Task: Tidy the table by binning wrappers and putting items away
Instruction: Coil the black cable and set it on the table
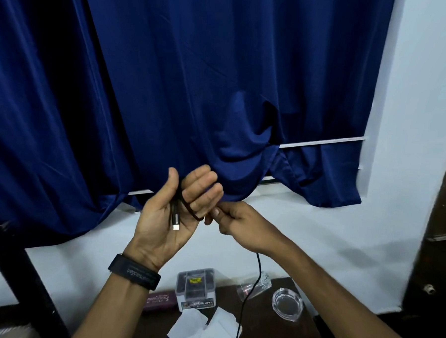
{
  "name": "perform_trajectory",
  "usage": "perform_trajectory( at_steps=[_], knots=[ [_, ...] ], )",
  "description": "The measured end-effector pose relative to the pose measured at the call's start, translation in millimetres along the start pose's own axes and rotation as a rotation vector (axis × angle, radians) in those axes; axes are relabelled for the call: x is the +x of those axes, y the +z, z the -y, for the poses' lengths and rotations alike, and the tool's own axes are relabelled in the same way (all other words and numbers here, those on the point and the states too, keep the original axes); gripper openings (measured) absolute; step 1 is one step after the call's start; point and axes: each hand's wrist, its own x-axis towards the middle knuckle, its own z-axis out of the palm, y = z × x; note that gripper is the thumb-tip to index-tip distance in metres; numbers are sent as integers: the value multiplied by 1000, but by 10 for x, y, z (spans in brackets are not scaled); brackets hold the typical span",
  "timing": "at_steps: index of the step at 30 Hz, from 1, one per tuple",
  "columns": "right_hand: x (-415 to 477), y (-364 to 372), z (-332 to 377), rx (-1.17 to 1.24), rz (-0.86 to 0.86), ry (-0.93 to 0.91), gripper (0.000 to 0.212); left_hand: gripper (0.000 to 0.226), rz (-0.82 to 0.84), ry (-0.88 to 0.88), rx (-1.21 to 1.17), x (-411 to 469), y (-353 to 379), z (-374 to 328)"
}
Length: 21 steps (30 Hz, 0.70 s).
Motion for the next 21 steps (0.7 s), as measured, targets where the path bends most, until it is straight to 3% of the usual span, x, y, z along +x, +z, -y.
perform_trajectory(
  at_steps=[4, 8, 11, 14, 16, 21],
  knots=[
    [-89, 32, -35, -12, 126, 101, 31, 61, 21, 40, 50, 44, -24, -54],
    [-254, -42, 59, -183, 192, 61, 27, 52, -111, 88, 496, 156, -161, -43],
    [-240, -119, 211, -202, 86, -56, 20, 49, -86, -21, 817, 108, -237, 18],
    [-104, -225, 276, -199, -83, -108, 19, 56, -47, -142, 961, 29, -179, 59],
    [-18, -298, 271, -214, -155, -127, 18, 68, -18, -212, 932, -3, -128, 72],
    [131, -301, 142, 3, -234, -117, 13, 73, -9, -269, 462, -28, 16, 58]
  ],
)
